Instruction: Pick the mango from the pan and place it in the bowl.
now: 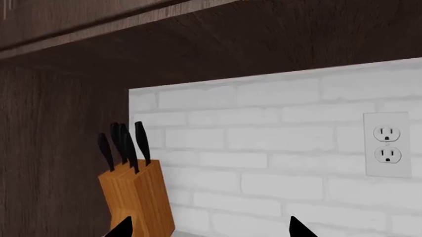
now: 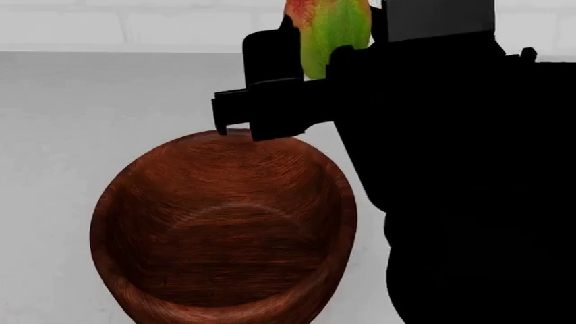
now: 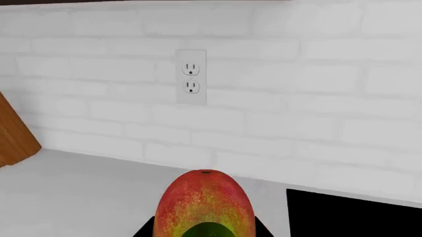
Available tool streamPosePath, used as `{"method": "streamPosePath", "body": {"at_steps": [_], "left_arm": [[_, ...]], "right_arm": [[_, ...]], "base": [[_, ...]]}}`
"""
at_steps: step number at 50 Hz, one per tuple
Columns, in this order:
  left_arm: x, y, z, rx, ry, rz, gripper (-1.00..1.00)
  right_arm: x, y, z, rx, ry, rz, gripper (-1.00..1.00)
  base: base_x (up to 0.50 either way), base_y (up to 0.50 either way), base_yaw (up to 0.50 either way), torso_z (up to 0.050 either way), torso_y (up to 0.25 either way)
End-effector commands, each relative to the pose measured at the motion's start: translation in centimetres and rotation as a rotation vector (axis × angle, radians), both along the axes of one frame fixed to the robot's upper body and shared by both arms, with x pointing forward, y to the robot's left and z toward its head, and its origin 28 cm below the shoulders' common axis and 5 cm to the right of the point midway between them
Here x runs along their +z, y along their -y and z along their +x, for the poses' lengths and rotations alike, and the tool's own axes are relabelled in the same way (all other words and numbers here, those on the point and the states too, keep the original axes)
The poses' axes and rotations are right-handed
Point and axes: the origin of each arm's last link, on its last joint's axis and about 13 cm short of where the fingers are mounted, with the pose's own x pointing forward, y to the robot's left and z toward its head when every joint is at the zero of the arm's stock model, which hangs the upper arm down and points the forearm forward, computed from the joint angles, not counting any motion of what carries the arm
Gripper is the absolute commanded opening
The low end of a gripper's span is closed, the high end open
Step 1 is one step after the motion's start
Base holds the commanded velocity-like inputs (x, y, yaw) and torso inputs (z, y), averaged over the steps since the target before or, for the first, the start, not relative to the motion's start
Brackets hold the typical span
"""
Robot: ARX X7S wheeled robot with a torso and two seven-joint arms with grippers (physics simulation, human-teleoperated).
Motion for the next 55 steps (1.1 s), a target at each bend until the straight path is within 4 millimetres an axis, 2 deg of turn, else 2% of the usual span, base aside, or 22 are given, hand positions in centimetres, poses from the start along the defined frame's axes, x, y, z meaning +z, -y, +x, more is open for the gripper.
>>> {"method": "streamPosePath", "body": {"at_steps": [1,9,30,55], "left_arm": [[-0.3,0.0,0.3,0.001,-0.011,-0.031,1.0],[-0.5,-0.1,0.3,0.003,-0.015,-0.033,1.0],[-1.2,-0.4,0.5,0.003,-0.024,-0.052,1.0],[-1.9,-0.8,0.4,0.016,-0.029,-0.069,1.0]], "right_arm": [[1.3,-1.1,1.6,0.074,-0.067,-0.004,-1.0],[0.9,-1.3,2.8,0.088,-0.13,-0.01,-1.0],[-0.8,-2.1,3.5,0.118,-0.242,-0.084,-1.0],[-2.1,-3.2,3.3,0.185,-0.304,-0.132,-1.0]], "base": [[0.0,0.0,0.0,0.0,0.0],[0.0,0.0,0.0,0.0,0.0],[0.0,0.0,0.0,0.0,0.0],[0.0,0.0,0.0,0.0,0.0]]}}
